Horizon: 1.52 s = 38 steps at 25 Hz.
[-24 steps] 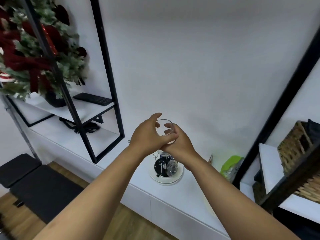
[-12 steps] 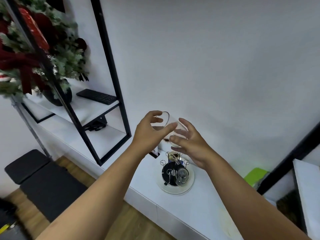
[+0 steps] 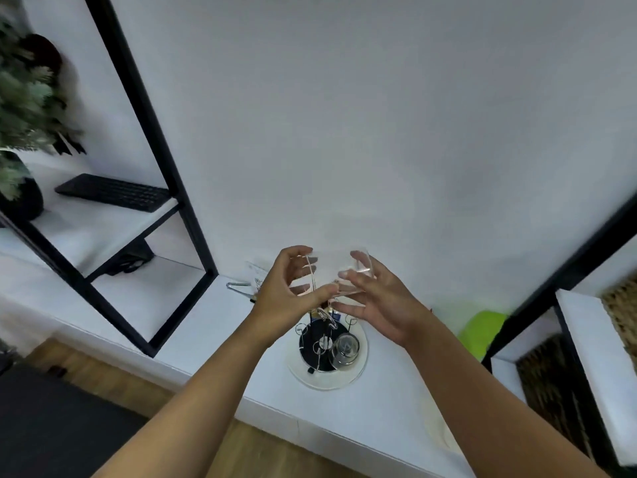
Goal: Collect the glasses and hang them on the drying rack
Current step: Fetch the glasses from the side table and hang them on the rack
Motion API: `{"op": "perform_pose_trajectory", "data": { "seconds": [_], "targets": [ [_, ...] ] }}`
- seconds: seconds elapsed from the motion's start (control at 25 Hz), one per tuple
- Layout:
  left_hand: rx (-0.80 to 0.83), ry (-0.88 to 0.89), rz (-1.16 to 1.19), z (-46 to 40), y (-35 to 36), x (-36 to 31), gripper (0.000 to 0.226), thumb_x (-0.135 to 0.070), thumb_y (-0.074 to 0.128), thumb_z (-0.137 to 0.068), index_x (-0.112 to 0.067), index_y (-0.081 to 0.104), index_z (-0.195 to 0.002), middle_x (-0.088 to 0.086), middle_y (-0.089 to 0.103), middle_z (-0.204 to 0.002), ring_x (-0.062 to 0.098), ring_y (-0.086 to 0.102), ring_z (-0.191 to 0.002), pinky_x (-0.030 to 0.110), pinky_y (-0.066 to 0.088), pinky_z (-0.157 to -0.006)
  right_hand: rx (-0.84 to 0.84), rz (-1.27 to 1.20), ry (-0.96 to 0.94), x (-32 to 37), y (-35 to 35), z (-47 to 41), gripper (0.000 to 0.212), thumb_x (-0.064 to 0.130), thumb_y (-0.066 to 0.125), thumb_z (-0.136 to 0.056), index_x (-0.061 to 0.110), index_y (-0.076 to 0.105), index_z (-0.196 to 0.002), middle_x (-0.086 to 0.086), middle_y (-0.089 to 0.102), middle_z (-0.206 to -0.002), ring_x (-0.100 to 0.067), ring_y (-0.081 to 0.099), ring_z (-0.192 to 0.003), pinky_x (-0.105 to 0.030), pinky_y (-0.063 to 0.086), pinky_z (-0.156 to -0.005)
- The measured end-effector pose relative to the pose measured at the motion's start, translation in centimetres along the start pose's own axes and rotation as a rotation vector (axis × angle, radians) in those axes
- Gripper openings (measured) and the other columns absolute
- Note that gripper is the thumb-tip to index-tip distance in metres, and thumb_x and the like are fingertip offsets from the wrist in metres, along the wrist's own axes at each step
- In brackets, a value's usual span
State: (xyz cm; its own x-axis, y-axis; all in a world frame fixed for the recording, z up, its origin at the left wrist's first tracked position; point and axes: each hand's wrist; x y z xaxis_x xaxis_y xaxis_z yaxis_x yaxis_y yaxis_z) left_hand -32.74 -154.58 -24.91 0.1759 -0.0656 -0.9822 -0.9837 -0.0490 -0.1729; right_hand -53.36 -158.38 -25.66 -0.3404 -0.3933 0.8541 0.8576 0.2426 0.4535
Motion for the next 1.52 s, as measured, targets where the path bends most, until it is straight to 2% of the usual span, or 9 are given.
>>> {"op": "perform_pose_trajectory", "data": {
  "seconds": [0.12,0.24,0.36,0.48,0.64,0.84,1.0,1.12,1.52],
  "targets": [
    [0.071,0.025,-0.161,-1.3,-1.4,4.0,0.077,-0.035,0.098,-0.069,-0.045,0.054,-0.132,-0.023,0.063,-0.133,0.000,0.057,-0.129,0.032,0.049,-0.105,-0.111,0.150,-0.023,-1.0,0.4,-1.4,0.071,0.009,0.085,-0.082,0.029,0.056,-0.143,-0.016,0.069,-0.125,-0.032,0.073,-0.111,-0.048,0.062,-0.087],
    [0.146,0.022,-0.306,-2.5,-2.4,7.9,0.084,-0.047,0.095,-0.068,-0.048,0.051,-0.139,-0.032,0.058,-0.136,-0.007,0.050,-0.131,0.024,0.043,-0.107,-0.227,0.406,-0.077,-3.2,1.0,-2.9,0.079,0.023,0.097,-0.065,0.039,0.061,-0.135,-0.013,0.066,-0.125,-0.026,0.072,-0.114,-0.047,0.062,-0.092],
    [0.226,-0.019,-0.374,-3.0,-2.4,12.2,0.089,-0.051,0.093,-0.068,-0.050,0.046,-0.143,-0.033,0.054,-0.138,-0.008,0.048,-0.131,0.025,0.042,-0.109,-0.318,0.681,-0.082,-6.4,1.0,-3.6,0.093,0.028,0.097,-0.068,0.040,0.050,-0.147,0.006,0.060,-0.126,-0.004,0.065,-0.115,-0.020,0.056,-0.090],
    [0.307,-0.060,-0.393,-2.4,-2.1,16.2,0.091,-0.050,0.091,-0.072,-0.051,0.041,-0.148,-0.026,0.054,-0.143,-0.003,0.049,-0.131,0.027,0.045,-0.107,-0.372,0.856,-0.078,-10.3,0.1,-4.1,0.104,0.032,0.098,-0.068,0.037,0.039,-0.154,0.011,0.057,-0.130,-0.003,0.061,-0.118,-0.025,0.054,-0.096],
    [0.338,-0.071,-0.411,-1.8,-1.4,21.1,0.092,-0.050,0.088,-0.076,-0.050,0.036,-0.153,-0.023,0.049,-0.150,0.000,0.045,-0.136,0.021,0.040,-0.106,-0.438,0.971,-0.108,-14.7,-1.1,-5.4,0.094,0.033,0.096,-0.067,0.041,0.042,-0.143,0.015,0.053,-0.128,-0.006,0.059,-0.119,-0.026,0.051,-0.100],
    [0.282,-0.115,-0.391,-1.2,-0.5,25.9,0.086,-0.044,0.085,-0.082,-0.045,0.038,-0.153,-0.019,0.049,-0.151,0.003,0.045,-0.138,0.032,0.043,-0.113,-0.490,1.032,-0.131,-18.4,-2.4,-6.7,0.085,0.034,0.093,-0.072,0.041,0.043,-0.141,0.015,0.050,-0.130,-0.002,0.056,-0.117,-0.007,0.044,-0.089],
    [0.226,-0.124,-0.395,-0.2,1.1,28.5,0.086,-0.042,0.085,-0.082,-0.043,0.037,-0.154,-0.029,0.044,-0.148,-0.010,0.038,-0.134,0.007,0.033,-0.104,-0.517,1.178,-0.111,-21.5,-3.6,-7.8,0.087,0.038,0.090,-0.073,0.032,0.046,-0.147,0.013,0.052,-0.133,-0.008,0.047,-0.127,-0.008,0.039,-0.092],
    [0.185,-0.129,-0.388,0.0,2.4,29.2,0.084,-0.040,0.084,-0.084,-0.039,0.039,-0.154,-0.028,0.046,-0.147,-0.017,0.036,-0.130,-0.003,0.030,-0.096,-0.559,1.277,-0.136,-23.3,-3.8,-8.5,0.089,0.042,0.087,-0.074,0.027,0.044,-0.150,0.005,0.054,-0.137,-0.013,0.042,-0.133,-0.029,0.044,-0.106],
    [0.141,-0.176,-0.417,-1.4,4.3,33.3,0.084,-0.048,0.085,-0.081,-0.030,0.043,-0.151,-0.014,0.056,-0.149,0.007,0.051,-0.136,0.025,0.048,-0.101,-0.599,1.431,-0.140,-27.7,-5.2,-10.8,0.111,0.043,0.093,-0.065,0.022,0.035,-0.158,0.001,0.057,-0.143,-0.026,0.035,-0.149,-0.043,0.030,-0.119]
  ]
}}
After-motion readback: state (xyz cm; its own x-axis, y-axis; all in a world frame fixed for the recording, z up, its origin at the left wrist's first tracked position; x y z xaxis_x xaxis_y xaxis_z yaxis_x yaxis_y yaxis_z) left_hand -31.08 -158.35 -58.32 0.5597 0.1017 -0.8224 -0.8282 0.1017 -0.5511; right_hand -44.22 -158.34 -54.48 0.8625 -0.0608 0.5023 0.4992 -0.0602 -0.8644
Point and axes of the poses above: each hand's wrist, its own z-axis away from the middle knuckle, its own y-axis out of the palm, x = y × z
